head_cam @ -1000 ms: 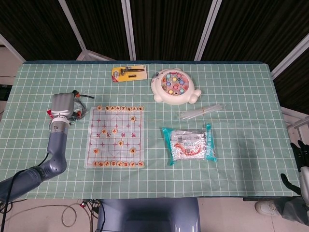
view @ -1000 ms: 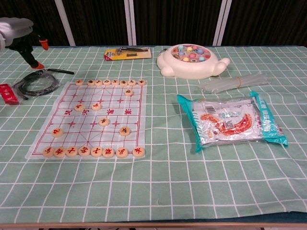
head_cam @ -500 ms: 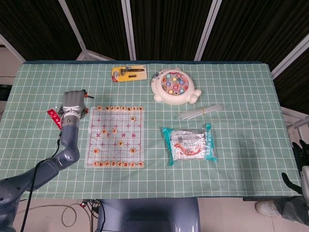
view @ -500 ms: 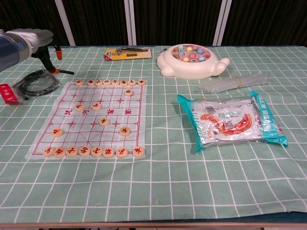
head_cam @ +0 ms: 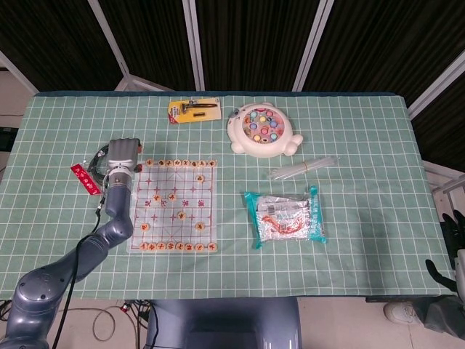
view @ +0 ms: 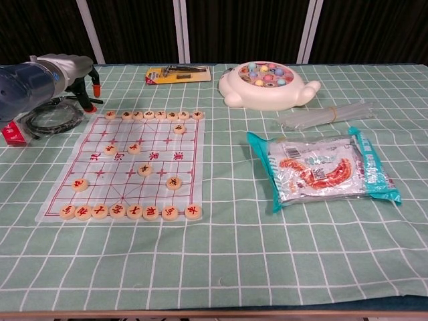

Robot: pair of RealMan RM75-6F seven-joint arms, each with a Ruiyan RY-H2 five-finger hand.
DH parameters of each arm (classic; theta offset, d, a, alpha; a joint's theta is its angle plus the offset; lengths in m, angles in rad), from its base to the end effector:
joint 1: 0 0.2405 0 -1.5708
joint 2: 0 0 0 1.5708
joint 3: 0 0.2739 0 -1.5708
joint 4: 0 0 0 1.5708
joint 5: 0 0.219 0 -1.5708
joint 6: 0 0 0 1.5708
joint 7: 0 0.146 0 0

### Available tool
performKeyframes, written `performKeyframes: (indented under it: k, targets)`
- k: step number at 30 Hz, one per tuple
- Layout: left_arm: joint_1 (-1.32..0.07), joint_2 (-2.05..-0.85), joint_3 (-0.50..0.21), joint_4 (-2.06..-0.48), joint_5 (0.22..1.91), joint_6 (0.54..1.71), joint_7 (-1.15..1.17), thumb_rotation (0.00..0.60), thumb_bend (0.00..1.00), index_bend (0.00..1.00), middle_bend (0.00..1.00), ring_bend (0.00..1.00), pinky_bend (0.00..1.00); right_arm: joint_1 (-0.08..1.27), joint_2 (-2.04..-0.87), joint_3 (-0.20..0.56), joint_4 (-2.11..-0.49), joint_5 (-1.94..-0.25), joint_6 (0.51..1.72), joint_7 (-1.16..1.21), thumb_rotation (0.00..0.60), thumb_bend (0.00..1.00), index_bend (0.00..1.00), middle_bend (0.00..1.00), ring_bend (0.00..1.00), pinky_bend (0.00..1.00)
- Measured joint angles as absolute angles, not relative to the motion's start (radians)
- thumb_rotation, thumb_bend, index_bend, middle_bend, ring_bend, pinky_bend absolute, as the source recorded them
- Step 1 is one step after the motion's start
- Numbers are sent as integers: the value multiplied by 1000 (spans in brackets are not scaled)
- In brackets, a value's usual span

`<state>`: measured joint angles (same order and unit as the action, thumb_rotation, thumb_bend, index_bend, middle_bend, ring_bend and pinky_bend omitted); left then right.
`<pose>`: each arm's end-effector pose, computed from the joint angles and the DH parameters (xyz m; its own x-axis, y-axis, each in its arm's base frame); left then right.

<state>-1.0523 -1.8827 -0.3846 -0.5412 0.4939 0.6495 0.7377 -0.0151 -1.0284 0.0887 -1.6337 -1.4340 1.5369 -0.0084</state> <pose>-0.2028 0.5140 -0.0227 0.5966 0.2802 0.7520 0.7598 0.1045 -0.6417 -0.3509 -0.1586 0.2041 0.4647 0.0468 0.8843 -0.8791 0.1441 0.4543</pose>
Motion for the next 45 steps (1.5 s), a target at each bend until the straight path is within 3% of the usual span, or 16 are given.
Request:
performKeyframes:
  k: [23,33,45]
  targets:
    - [-1111,-2010,-400,-307,586,530,665,600,253,429,953,892,973,-16,-1026,91,-1637,-1426,1534,4,600,344,0,0,0,0]
    - [-1122,-2042,-416,-253,619,505,643,600,313,444,952,892,972,-18,-1025,92,-1638,-1425,1535,10,600,344,0,0,0,0]
    - [-1130,-2059,-439,-216,655,484,625,600,316,437,951,892,973,-20,-1024,92,-1640,-1425,1537,17,600,344,0,0,0,0]
